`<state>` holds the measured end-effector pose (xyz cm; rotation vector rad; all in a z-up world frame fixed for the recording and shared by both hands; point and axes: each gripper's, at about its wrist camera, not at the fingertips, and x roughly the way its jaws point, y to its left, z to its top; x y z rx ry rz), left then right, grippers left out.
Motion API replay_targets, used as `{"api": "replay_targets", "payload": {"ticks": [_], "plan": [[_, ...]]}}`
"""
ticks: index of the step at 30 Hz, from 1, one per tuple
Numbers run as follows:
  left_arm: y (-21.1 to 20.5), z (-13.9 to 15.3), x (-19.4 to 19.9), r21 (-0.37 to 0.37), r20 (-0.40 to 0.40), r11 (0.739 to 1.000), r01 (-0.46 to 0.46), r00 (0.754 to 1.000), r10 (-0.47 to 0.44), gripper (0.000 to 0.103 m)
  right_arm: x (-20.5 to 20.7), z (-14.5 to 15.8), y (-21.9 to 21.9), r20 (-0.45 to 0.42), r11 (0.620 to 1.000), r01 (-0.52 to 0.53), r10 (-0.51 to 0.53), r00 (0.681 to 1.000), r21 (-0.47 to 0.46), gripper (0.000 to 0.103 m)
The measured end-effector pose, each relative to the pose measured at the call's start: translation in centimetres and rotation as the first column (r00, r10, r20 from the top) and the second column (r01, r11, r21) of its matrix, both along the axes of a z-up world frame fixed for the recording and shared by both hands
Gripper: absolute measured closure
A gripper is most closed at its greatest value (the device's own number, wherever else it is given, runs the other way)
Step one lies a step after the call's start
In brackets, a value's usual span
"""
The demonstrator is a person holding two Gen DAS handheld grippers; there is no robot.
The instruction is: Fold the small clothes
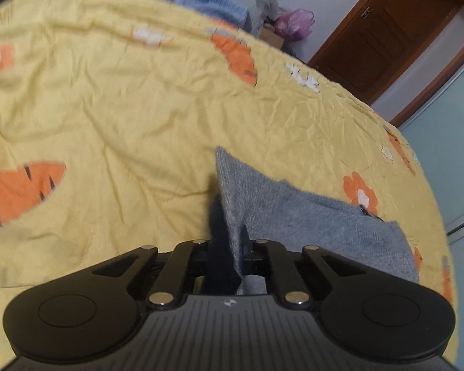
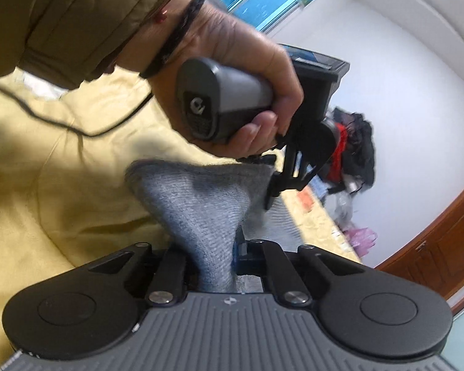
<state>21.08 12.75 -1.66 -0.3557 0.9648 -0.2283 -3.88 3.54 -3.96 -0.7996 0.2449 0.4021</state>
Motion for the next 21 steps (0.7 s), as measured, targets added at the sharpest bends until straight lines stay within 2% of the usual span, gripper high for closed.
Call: {"api": "replay_targets", "payload": {"ticks": [4, 10, 15, 21], "plan": [[-2.0, 3.2, -0.6, 0.02, 0.024, 0.999, -0.04, 0.999, 0.039, 0.095, -0.6, 2.0, -3.1, 0.024, 0.996, 0.044, -0.046, 0.999, 0.079, 0.09], [-6.7, 6.8, -1.4, 0.049, 0.086, 0.998, -0.04, 0.996, 0.035, 0.095, -1.1, 4.5, -8.5, 0.009, 0.969, 0.131, -0.136, 0.991, 0.211, 0.09], [-11.0, 8.7, -2.0, 0.084, 0.137, 0.996, -0.032, 0.99, 0.021, 0.095, -1.4, 5.2, -12.6, -0.002, 0.939, 0.187, -0.195, 0.981, 0.289, 0.092], [-16.3, 9.5, -2.4, 0.13, 0.163, 0.991, 0.014, 0.986, -0.036, 0.095, -2.5, 5.1, -17.1, -0.037, 0.9, 0.252, -0.256, 0.966, 0.356, 0.092]]}}
